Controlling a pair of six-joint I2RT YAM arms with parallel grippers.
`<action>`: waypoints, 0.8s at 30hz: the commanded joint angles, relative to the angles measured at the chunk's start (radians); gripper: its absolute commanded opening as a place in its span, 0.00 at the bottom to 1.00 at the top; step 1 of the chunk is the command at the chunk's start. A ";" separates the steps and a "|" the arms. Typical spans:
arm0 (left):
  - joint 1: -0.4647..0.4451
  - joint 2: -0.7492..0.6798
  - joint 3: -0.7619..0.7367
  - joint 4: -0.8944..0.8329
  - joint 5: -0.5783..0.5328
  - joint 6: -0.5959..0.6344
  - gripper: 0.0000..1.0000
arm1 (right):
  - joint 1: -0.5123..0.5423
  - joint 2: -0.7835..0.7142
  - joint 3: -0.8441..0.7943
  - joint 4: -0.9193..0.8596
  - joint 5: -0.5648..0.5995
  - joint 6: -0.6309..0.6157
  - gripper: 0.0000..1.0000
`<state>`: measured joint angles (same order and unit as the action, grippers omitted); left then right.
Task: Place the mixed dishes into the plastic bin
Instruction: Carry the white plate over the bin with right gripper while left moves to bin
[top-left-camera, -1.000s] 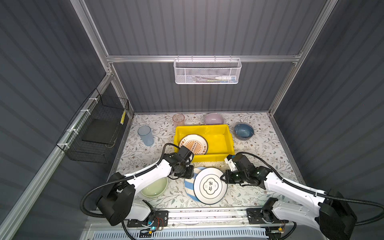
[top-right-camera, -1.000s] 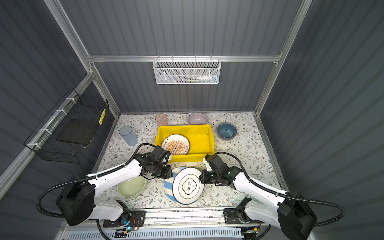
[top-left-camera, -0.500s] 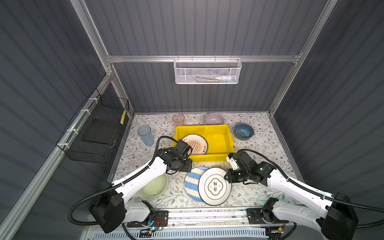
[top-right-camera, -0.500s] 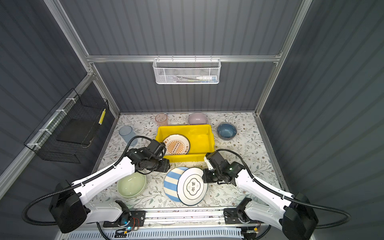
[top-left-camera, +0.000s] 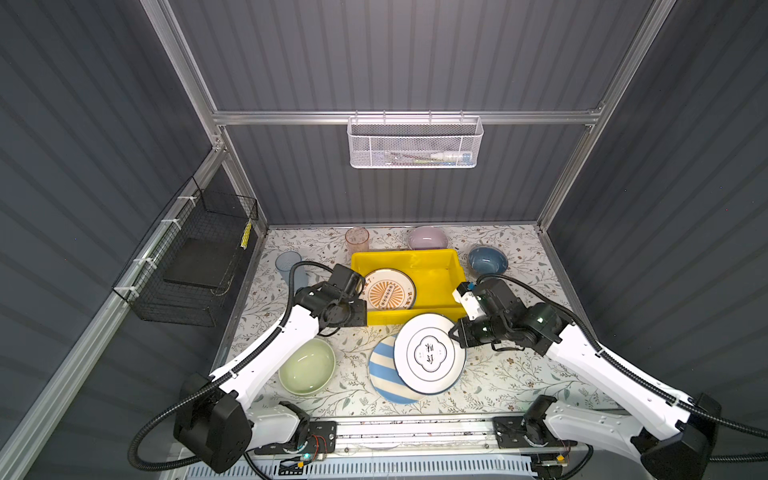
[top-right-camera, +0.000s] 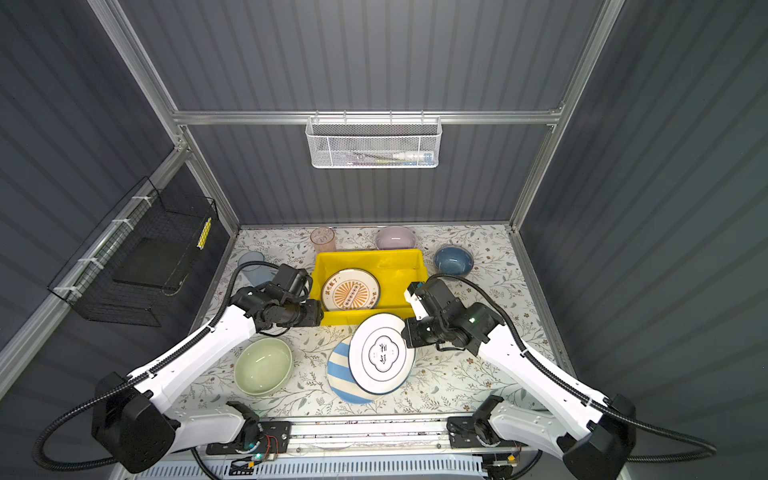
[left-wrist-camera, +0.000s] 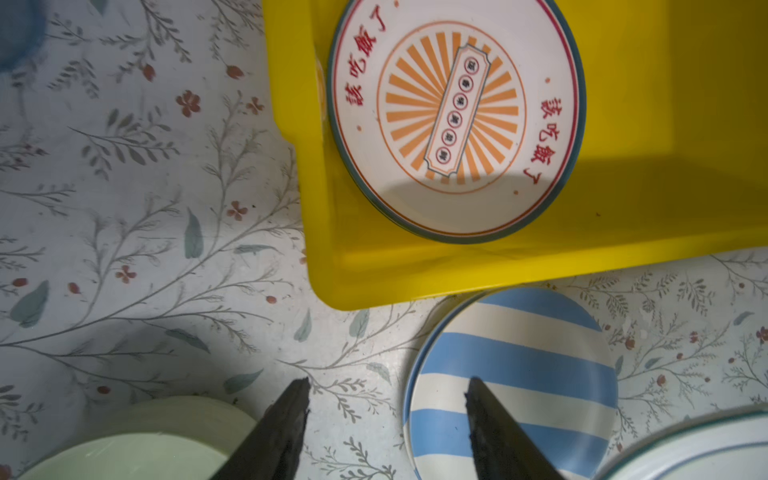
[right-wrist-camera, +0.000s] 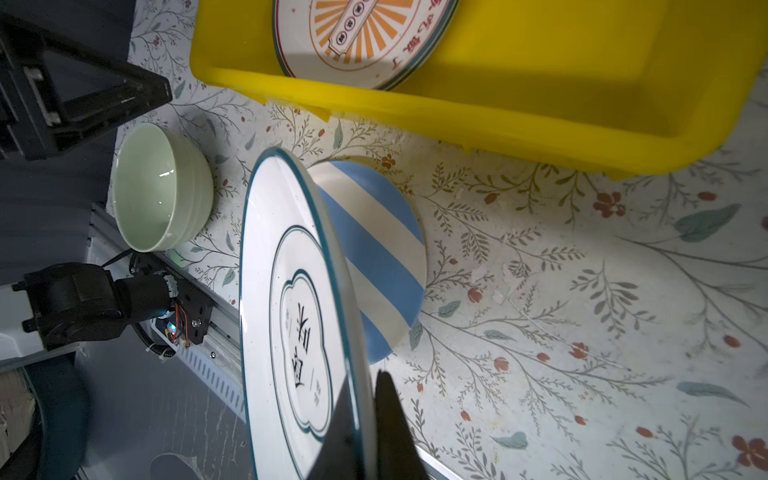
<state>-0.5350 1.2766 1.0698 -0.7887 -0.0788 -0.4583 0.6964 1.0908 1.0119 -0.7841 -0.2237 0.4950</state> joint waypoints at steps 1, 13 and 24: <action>0.010 -0.011 0.057 -0.034 -0.018 0.053 0.63 | -0.016 0.023 0.061 -0.011 -0.035 -0.022 0.00; 0.068 0.076 0.063 0.009 -0.017 0.101 0.62 | -0.134 0.211 0.258 0.127 -0.071 -0.009 0.00; 0.092 0.153 0.059 0.075 0.013 0.106 0.56 | -0.185 0.482 0.470 0.236 -0.068 -0.033 0.00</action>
<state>-0.4488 1.4139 1.1240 -0.7341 -0.0864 -0.3691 0.5186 1.5345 1.4281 -0.6189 -0.2657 0.4797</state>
